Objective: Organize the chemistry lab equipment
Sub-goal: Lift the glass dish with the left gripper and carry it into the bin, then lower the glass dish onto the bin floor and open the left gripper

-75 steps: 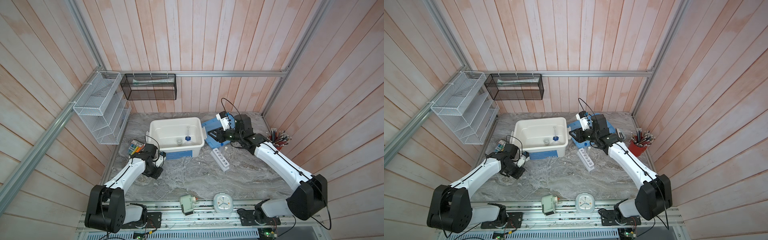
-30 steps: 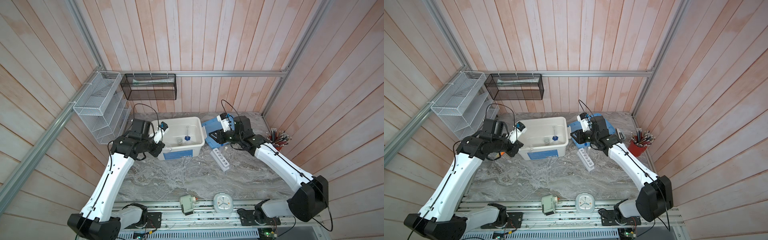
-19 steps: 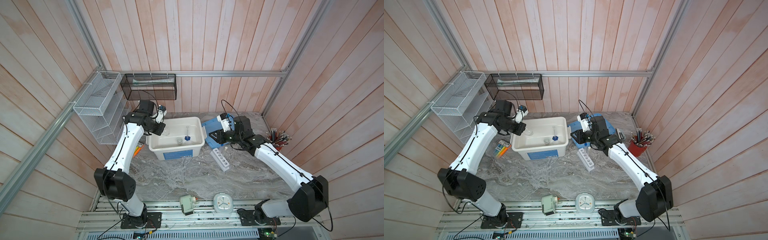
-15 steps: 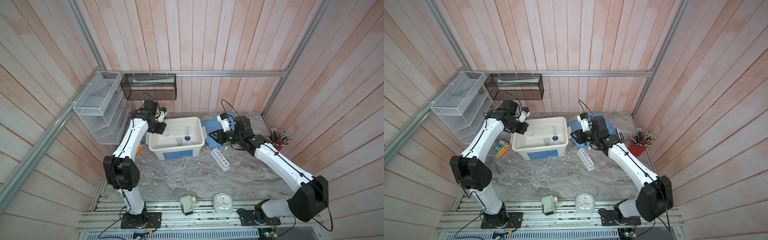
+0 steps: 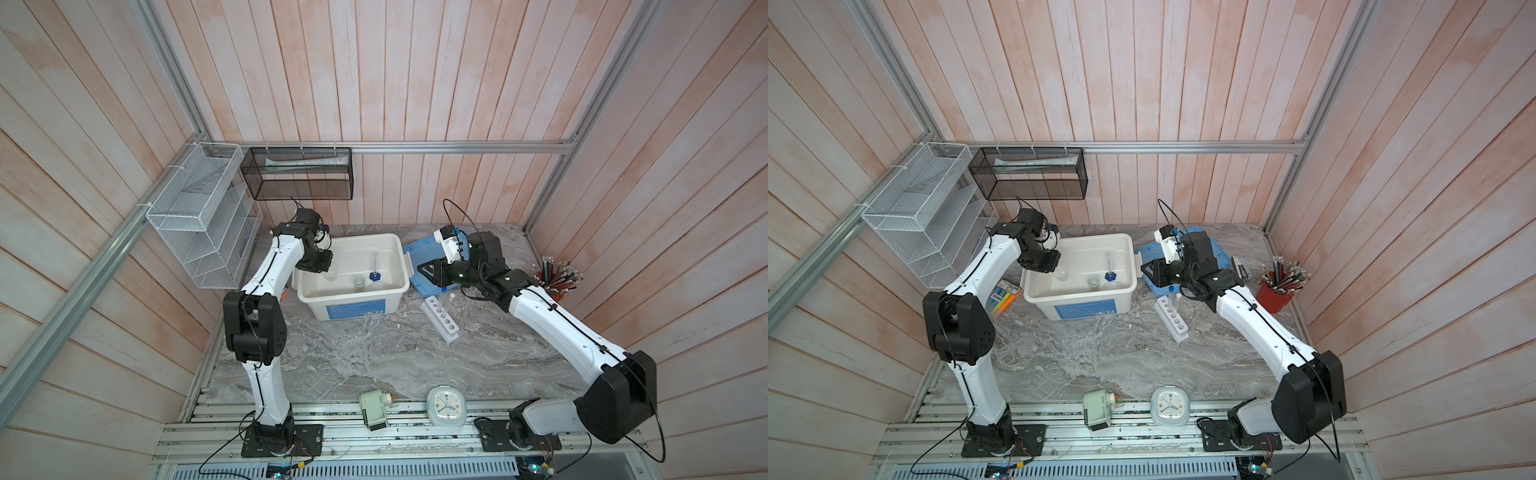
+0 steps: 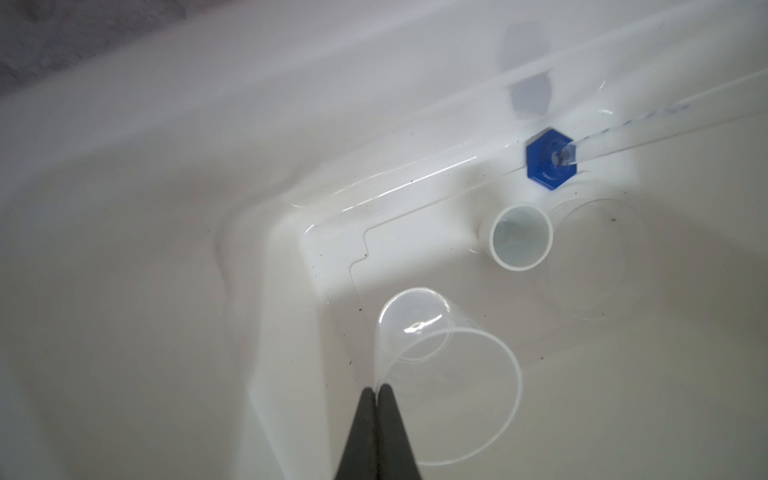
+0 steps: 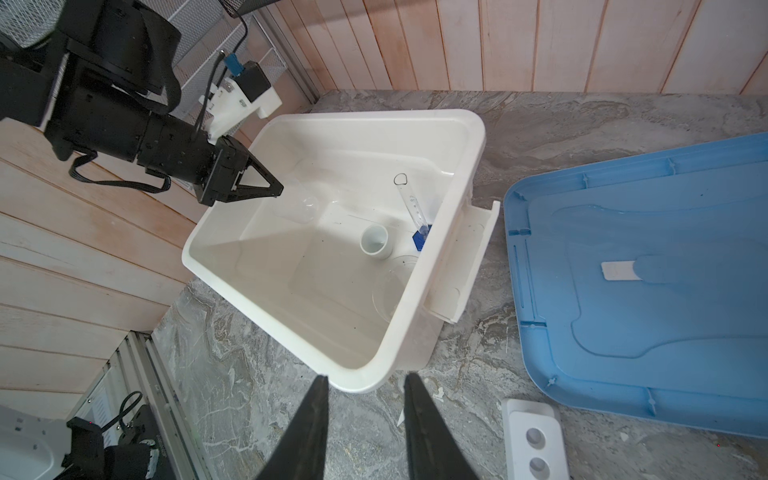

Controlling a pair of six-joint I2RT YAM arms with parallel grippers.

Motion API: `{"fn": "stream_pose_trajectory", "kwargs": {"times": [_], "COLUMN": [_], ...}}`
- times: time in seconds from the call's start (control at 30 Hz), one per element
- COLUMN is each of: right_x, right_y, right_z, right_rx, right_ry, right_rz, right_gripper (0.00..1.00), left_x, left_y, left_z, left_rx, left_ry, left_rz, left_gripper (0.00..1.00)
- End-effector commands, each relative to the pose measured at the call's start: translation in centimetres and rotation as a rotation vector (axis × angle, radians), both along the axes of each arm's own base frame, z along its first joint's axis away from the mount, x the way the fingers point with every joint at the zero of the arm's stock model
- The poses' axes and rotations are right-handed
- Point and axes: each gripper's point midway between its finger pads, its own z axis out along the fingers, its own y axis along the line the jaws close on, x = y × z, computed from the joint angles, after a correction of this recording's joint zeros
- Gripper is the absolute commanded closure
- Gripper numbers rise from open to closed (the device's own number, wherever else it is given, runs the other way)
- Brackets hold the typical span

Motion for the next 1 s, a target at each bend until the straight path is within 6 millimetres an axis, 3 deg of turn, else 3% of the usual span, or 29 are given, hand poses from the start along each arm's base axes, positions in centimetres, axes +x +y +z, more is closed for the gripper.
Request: {"fn": "stream_pose_trajectory", "kwargs": {"times": [0.0,0.2,0.57,0.97], "right_x": [0.2,0.3,0.2,0.0], "right_y": [-0.1,0.0,-0.2,-0.3], "right_z": [-0.9,-1.2,-1.3,-1.7], "right_rx": [-0.007,-0.002,-0.002,-0.006], "right_ry": [0.014,0.024,0.025,0.03], "right_rz": [-0.009,-0.008,-0.017,-0.015], "right_gripper": [0.67,0.67,0.67,0.67], "left_x": [-1.0,-2.1,-1.6,-4.1], "left_y": [-0.4,-1.2,-2.7,-3.5], "left_z": [-1.3,-1.4,-0.1,-2.9], "left_rx": [-0.007,-0.008,-0.001,-0.027], "left_ry": [0.025,0.033,0.005,0.079], "left_rz": [0.029,0.015,-0.004,0.011], "left_gripper": [1.0,1.0,1.0,1.0]}}
